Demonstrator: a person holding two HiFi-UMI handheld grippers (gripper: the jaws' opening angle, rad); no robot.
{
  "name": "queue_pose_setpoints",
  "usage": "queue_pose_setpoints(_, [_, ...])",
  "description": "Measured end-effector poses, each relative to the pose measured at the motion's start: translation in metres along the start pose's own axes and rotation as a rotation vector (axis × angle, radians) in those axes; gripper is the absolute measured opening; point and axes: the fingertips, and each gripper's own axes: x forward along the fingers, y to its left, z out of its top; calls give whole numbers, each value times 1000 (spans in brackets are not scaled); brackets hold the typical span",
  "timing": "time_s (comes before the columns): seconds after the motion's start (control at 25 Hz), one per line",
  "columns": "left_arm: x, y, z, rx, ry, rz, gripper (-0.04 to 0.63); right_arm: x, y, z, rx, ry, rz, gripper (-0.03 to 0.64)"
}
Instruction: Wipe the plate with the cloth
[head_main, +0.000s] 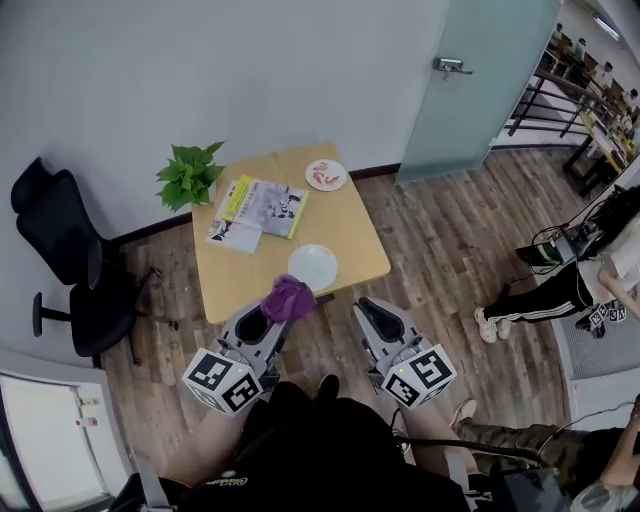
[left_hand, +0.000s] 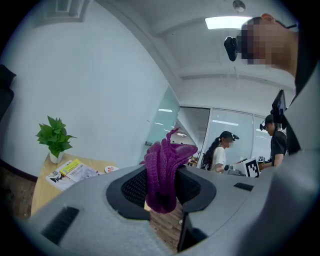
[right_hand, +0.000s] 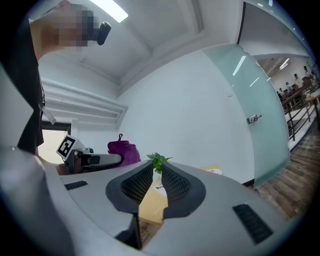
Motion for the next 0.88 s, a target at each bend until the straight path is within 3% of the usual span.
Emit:
queue_pose_setpoints(0.2, [16,27,-5,-34,6,33,124,29,-26,5,-27,23,2,57])
queue_pose_setpoints(0.4, [33,46,-5,-32,16,4,124,45,-55,13,-72,47,-58,57])
queue_pose_setpoints(0.6, [42,64,5,-26,5,-11,124,68,-45,15,-82,38,-65,57])
queue_pose_setpoints(0.88, [55,93,-1,-14,60,-3,124,97,-38,-3,-64,82,-53,57])
